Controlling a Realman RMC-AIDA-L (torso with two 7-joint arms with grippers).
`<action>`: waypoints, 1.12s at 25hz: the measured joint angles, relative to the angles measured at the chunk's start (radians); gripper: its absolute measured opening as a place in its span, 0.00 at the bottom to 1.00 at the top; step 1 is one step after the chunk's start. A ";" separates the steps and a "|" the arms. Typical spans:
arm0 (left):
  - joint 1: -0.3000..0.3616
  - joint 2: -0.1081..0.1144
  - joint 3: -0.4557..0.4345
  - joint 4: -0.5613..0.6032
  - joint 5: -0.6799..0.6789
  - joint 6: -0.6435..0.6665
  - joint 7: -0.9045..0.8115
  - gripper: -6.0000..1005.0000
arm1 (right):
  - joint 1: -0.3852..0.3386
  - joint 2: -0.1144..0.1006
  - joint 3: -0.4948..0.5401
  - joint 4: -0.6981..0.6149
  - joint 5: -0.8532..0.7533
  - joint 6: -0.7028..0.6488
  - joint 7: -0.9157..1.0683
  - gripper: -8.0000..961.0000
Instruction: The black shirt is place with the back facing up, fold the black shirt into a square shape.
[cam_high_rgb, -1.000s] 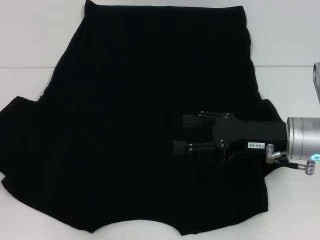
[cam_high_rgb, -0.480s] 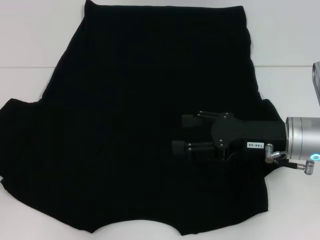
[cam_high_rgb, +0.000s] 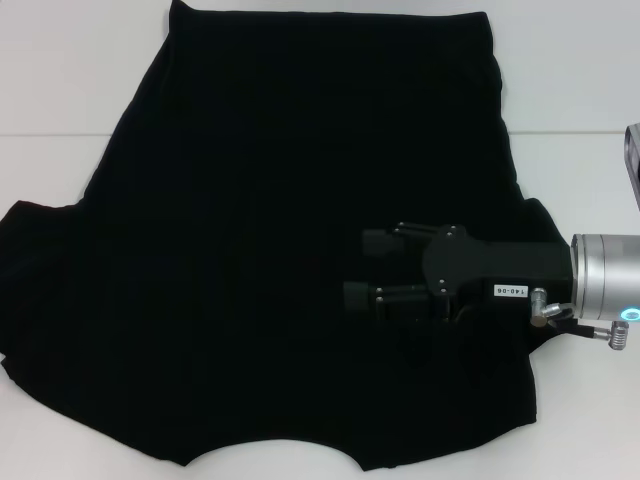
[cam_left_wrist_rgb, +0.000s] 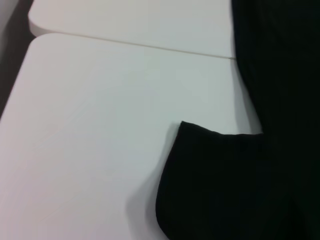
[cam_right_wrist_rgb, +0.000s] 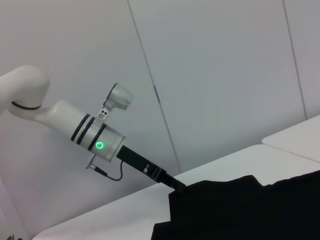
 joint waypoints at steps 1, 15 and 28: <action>-0.001 0.000 0.001 0.000 0.000 0.001 0.000 0.01 | -0.001 0.000 0.000 0.000 0.000 0.000 0.000 0.95; -0.014 0.001 0.007 -0.005 -0.002 0.000 0.000 0.01 | -0.011 0.000 -0.002 0.000 0.000 -0.003 -0.002 0.95; -0.041 0.001 0.008 -0.013 -0.002 -0.011 0.005 0.01 | -0.011 0.000 -0.002 0.000 0.000 -0.005 -0.002 0.95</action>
